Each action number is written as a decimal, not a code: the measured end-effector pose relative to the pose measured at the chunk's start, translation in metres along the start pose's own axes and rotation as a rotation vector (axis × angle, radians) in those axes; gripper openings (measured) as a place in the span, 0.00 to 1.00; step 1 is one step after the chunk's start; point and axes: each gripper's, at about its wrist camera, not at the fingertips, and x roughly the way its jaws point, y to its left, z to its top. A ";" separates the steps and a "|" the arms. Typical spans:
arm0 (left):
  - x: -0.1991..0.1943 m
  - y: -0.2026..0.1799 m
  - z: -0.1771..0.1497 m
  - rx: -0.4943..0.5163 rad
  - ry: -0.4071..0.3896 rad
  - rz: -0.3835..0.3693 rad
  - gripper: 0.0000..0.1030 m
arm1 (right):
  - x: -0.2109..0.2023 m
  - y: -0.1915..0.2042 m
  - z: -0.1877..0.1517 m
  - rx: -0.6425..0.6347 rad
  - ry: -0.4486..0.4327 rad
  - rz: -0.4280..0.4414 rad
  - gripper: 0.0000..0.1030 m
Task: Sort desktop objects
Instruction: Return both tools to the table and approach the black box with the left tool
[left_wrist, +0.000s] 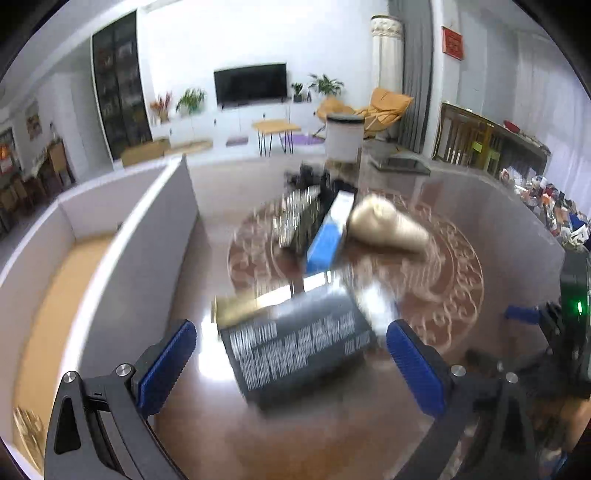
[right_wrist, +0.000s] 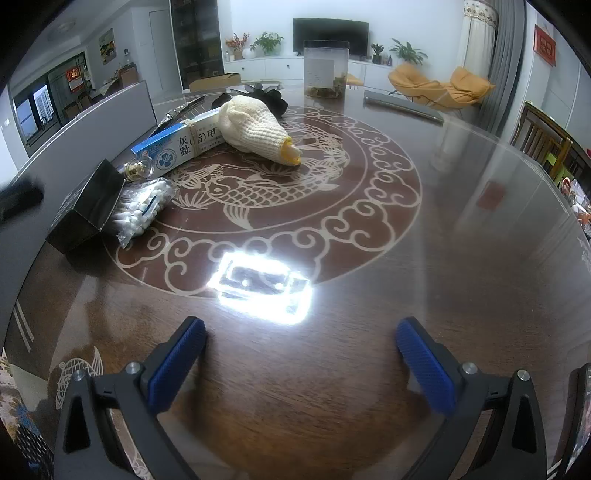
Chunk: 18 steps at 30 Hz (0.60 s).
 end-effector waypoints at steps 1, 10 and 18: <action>0.005 0.000 0.006 0.012 0.000 -0.003 1.00 | 0.000 0.000 0.000 0.000 0.000 0.000 1.00; 0.075 -0.012 0.004 0.083 0.218 -0.147 1.00 | 0.000 0.000 0.000 0.002 0.000 -0.001 1.00; 0.042 -0.040 -0.049 0.236 0.250 -0.152 1.00 | 0.000 0.000 0.000 0.004 0.000 -0.002 1.00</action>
